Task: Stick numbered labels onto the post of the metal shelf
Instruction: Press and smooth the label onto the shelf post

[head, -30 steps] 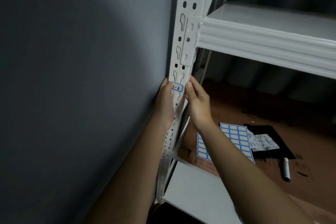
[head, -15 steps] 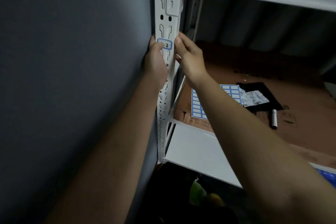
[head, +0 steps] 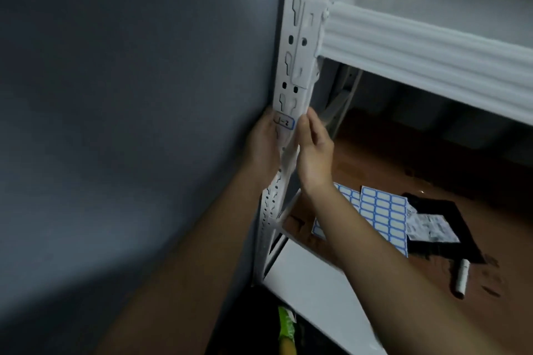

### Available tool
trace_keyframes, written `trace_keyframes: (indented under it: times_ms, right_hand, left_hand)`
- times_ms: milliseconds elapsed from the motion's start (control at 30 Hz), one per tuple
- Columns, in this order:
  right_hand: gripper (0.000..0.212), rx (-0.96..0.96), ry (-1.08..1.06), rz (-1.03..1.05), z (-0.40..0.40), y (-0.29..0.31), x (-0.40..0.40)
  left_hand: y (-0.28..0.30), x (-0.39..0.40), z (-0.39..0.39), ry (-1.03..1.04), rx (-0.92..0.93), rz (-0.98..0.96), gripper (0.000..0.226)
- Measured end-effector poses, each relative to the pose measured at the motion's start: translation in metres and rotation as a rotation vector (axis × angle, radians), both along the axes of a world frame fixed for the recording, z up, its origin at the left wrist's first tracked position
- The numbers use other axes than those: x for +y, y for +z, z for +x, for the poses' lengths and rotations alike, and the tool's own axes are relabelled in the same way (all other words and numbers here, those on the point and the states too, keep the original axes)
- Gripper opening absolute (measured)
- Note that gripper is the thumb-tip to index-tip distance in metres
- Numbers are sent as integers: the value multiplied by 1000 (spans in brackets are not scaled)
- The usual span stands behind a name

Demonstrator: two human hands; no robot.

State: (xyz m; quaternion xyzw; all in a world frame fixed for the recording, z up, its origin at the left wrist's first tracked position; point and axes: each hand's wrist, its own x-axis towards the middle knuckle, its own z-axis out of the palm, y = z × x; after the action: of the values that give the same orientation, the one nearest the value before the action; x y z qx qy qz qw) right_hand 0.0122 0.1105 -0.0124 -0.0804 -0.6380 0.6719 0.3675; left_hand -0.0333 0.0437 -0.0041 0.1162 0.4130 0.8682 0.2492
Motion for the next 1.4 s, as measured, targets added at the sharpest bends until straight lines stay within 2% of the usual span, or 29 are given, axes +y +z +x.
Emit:
trace_keyframes:
  times_ms: [133,333,500,700,867,967,1133,1400]
  right_hand:
    - [24,8,41,77,-2,-3,5]
    - [26,-21,20,124,-5,-6,2]
    - [27,-20,14,133,-8,-9,2]
    - [26,3,-14,125,-11,-12,1]
    - [29,7,-65,100,-13,-13,-5]
    - [37,1,-106,125,-14,-15,-7]
    - [38,-4,-164,127,-15,-18,-9]
    - [29,32,-170,151,-13,-12,-16]
  left_hand:
    - [0,4,4,99,49,-50,37]
    - [3,4,9,137,148,-90,43]
    - [3,2,6,84,23,-81,40]
    - [1,5,4,92,48,-64,34]
    - [-4,4,1,92,143,-62,43]
    - [-1,2,1,64,109,-30,40]
    - [2,0,-2,-25,7,-58,42]
    - [-9,5,-9,34,47,-157,43]
